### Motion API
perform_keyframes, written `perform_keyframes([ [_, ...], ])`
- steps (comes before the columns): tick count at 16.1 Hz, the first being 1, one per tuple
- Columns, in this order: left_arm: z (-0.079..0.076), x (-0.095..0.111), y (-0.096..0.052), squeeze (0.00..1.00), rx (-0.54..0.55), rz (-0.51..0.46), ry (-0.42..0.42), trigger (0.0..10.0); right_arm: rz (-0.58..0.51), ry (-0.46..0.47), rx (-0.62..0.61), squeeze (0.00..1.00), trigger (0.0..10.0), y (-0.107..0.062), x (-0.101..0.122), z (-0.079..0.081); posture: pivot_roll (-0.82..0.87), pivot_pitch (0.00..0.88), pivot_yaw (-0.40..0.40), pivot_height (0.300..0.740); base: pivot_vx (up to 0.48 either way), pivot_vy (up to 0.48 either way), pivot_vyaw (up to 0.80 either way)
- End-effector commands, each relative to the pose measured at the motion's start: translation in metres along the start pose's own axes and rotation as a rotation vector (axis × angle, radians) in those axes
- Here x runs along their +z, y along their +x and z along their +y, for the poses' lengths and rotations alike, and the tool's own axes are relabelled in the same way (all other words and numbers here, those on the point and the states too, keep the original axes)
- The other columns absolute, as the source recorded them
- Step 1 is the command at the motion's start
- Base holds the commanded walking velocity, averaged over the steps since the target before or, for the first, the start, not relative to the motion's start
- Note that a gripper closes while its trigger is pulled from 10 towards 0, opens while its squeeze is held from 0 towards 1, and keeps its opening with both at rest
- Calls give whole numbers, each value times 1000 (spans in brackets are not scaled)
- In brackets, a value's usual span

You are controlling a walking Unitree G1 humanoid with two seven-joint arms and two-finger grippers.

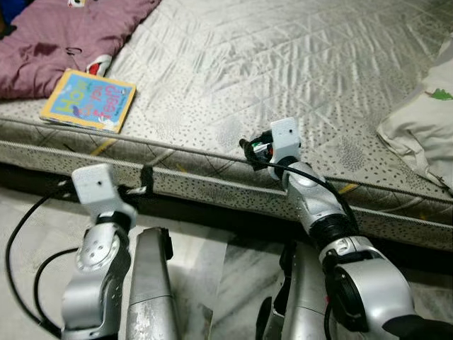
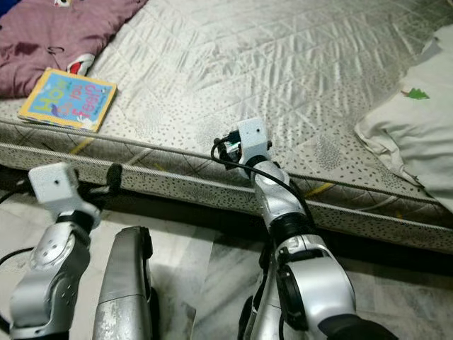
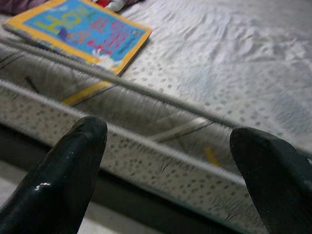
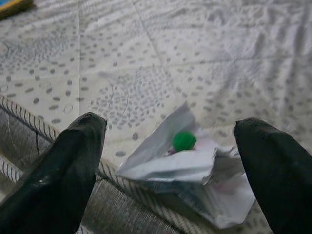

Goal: Clean up the room

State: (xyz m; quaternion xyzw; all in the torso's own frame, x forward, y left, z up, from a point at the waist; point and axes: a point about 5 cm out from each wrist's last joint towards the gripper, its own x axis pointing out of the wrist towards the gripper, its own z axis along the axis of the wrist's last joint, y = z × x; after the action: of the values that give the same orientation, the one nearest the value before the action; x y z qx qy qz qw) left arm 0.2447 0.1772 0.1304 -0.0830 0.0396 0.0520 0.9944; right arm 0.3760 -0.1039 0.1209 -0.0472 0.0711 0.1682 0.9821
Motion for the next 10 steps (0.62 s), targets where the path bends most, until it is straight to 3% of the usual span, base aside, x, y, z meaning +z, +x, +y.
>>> perform_keyframes([
  [1,2,2,-4,0,8,2,15,10000,-26,7,-12,0,10000,4,10,-1,207,222,-49,499,0,0,0],
  [10,3,0,-19,0,37,37,21,10000,59,-39,-133,0,10000,8,0,1,233,265,-53,499,0,0,0],
])
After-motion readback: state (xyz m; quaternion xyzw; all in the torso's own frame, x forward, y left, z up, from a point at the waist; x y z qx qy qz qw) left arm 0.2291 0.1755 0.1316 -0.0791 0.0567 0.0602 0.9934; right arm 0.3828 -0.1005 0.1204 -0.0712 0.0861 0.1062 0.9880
